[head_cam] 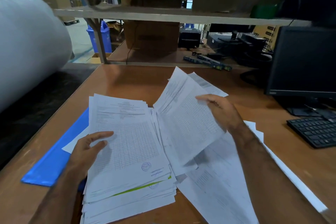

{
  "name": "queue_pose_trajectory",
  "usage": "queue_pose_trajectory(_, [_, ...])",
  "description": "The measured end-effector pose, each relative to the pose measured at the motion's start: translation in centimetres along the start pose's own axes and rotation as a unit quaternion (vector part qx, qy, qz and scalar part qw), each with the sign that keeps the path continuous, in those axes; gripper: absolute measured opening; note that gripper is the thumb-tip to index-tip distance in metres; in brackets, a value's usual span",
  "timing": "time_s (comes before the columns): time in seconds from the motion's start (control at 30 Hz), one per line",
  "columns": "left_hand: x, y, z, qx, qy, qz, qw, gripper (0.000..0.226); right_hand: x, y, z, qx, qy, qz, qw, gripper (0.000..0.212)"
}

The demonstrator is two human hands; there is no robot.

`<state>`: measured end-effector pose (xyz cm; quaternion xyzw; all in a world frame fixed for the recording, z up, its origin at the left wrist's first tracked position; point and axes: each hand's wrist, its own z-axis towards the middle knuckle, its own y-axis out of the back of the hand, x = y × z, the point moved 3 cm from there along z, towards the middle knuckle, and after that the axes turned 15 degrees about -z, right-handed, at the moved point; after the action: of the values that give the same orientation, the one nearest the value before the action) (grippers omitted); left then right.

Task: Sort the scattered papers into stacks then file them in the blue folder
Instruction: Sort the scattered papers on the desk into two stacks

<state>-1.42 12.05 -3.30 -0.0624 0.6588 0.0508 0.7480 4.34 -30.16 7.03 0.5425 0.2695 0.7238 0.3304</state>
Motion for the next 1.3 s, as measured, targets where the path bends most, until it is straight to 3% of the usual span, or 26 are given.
queue_pose_trajectory(0.13, [0.0, -0.1, -0.1, 0.0, 0.004, 0.003, 1.0, 0.035, -0.3, 1.6, -0.2, 0.038, 0.003, -0.104, 0.994, 0.025])
queue_pose_trajectory(0.23, [-0.2, 0.0, -0.2, 0.0, -0.008, 0.011, 1.0, 0.035, 0.5, 2.7, -0.8, 0.036, -0.002, -0.104, 0.994, 0.029])
queue_pose_trajectory(0.33, [-0.2, 0.0, -0.3, -0.001, -0.011, 0.024, 1.0, 0.033, 2.0, 3.6, -1.7, 0.026, 0.003, 0.059, 0.998, 0.036])
queue_pose_trajectory(0.43, [-0.4, 0.1, -0.3, 0.002, -0.011, 0.033, 0.999, 0.034, 3.8, 3.1, -2.9, 0.045, 0.011, 0.282, 0.958, 0.042])
queue_pose_trajectory(0.5, [-0.6, 0.1, -0.2, 0.006, -0.016, 0.056, 0.998, 0.034, 4.5, 0.8, -3.6, 0.099, 0.0, 0.333, 0.938, 0.049])
queue_pose_trajectory(0.57, [-0.9, 0.0, -0.3, -0.007, -0.009, 0.057, 0.998, 0.033, 4.2, -2.7, -4.2, 0.16, -0.006, 0.243, 0.957, 0.059])
queue_pose_trajectory(0.63, [-1.1, -0.2, -0.5, -0.029, -0.008, 0.032, 0.999, 0.025, 3.3, -6.6, -4.7, 0.209, -0.009, 0.084, 0.974, 0.071])
queue_pose_trajectory(0.7, [-1.4, -0.6, -1.0, -0.04, 0.0, 0.006, 0.999, 0.022, 2.9, -9.5, -5.1, 0.222, -0.01, -0.007, 0.975, 0.079])
queue_pose_trajectory(0.9, [-1.7, -0.6, -0.9, -0.007, 0.001, 0.058, 0.998, 0.051, 4.2, -13.2, -4.6, 0.181, 0.015, -0.019, 0.983, 0.097])
queue_pose_trajectory(1.0, [-1.9, -0.7, -0.9, 0.003, -0.014, 0.063, 0.998, 0.056, 6.1, -14.6, -4.6, 0.208, 0.072, 0.017, 0.975, 0.107])
queue_pose_trajectory(1.13, [-1.4, -0.5, -0.8, 0.021, -0.018, 0.095, 0.995, 0.049, 7.2, -15.8, -5.1, 0.193, 0.132, -0.155, 0.96, 0.106])
queue_pose_trajectory(1.2, [-1.0, -0.2, -0.5, 0.024, -0.015, 0.064, 0.998, 0.042, 6.8, -14.7, -5.2, 0.154, 0.121, -0.18, 0.964, 0.101])
queue_pose_trajectory(1.3, [-0.4, 0.1, -0.3, 0.03, -0.013, 0.034, 0.999, 0.037, 4.5, -12.1, -5.7, 0.2, 0.073, -0.24, 0.947, 0.093])
